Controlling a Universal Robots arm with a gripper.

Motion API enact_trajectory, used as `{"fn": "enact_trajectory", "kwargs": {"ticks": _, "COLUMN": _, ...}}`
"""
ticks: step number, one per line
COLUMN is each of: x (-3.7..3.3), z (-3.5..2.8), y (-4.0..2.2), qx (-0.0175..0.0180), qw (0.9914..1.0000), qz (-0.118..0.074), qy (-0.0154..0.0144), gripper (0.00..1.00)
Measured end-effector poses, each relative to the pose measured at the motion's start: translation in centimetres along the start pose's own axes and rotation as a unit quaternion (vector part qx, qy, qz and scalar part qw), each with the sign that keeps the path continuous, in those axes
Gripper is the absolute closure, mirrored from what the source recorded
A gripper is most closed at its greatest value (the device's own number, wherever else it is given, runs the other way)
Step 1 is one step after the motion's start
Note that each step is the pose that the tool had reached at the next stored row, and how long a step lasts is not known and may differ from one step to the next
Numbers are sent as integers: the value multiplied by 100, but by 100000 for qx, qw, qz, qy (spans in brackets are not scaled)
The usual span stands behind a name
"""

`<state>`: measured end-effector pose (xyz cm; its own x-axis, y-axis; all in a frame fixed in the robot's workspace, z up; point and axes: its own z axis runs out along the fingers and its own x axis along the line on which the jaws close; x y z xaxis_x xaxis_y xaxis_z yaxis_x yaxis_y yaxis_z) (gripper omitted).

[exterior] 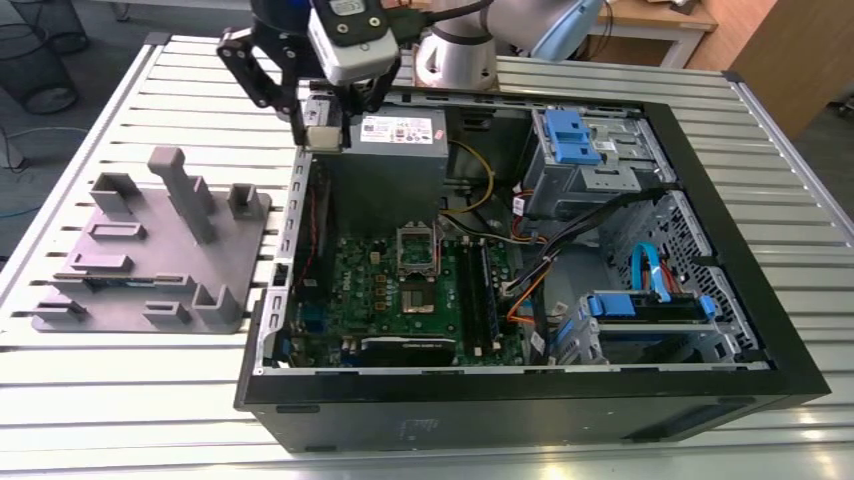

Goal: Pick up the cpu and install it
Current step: 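Pick up the cpu and move it towards the insertion slot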

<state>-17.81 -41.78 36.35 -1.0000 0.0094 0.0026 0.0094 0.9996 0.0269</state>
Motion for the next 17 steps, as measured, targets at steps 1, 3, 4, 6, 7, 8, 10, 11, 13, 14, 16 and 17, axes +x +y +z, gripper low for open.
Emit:
{"fn": "enact_trajectory", "kwargs": {"ticks": 1, "x": -40, "z": 0, "y": 0, "qx": 3, "qw": 100000, "qz": 2, "qy": 5, "gripper": 53}}
{"fn": "enact_trajectory", "kwargs": {"ticks": 3, "x": -119, "z": 0, "y": 1, "qx": 0, "qw": 100000, "qz": -7, "qy": 4, "gripper": 53}}
{"fn": "enact_trajectory", "kwargs": {"ticks": 4, "x": -158, "z": 1, "y": 1, "qx": 1, "qw": 100000, "qz": -3, "qy": 4, "gripper": 53}}
{"fn": "enact_trajectory", "kwargs": {"ticks": 6, "x": -237, "z": 1, "y": 2, "qx": 2, "qw": 100000, "qz": -2, "qy": 5, "gripper": 53}}
{"fn": "enact_trajectory", "kwargs": {"ticks": 7, "x": -276, "z": 1, "y": 2, "qx": 3, "qw": 100000, "qz": -6, "qy": 7, "gripper": 53}}
{"fn": "enact_trajectory", "kwargs": {"ticks": 8, "x": -315, "z": 2, "y": 3, "qx": 0, "qw": 100000, "qz": -5, "qy": 4, "gripper": 53}}
{"fn": "enact_trajectory", "kwargs": {"ticks": 10, "x": -398, "z": 2, "y": 4, "qx": 4, "qw": 100000, "qz": 0, "qy": 10, "gripper": 53}}
{"fn": "enact_trajectory", "kwargs": {"ticks": 11, "x": -437, "z": 2, "y": 4, "qx": 1, "qw": 100000, "qz": -6, "qy": 8, "gripper": 53}}
{"fn": "enact_trajectory", "kwargs": {"ticks": 13, "x": -513, "z": 3, "y": 5, "qx": 3, "qw": 100000, "qz": 3, "qy": 7, "gripper": 53}}
{"fn": "enact_trajectory", "kwargs": {"ticks": 14, "x": -551, "z": 3, "y": 5, "qx": 1, "qw": 100000, "qz": 3, "qy": 7, "gripper": 53}}
{"fn": "enact_trajectory", "kwargs": {"ticks": 16, "x": -629, "z": 3, "y": 6, "qx": 2, "qw": 100000, "qz": -6, "qy": 9, "gripper": 53}}
{"fn": "enact_trajectory", "kwargs": {"ticks": 17, "x": -666, "z": 4, "y": 6, "qx": 3, "qw": 100000, "qz": 3, "qy": 8, "gripper": 53}}
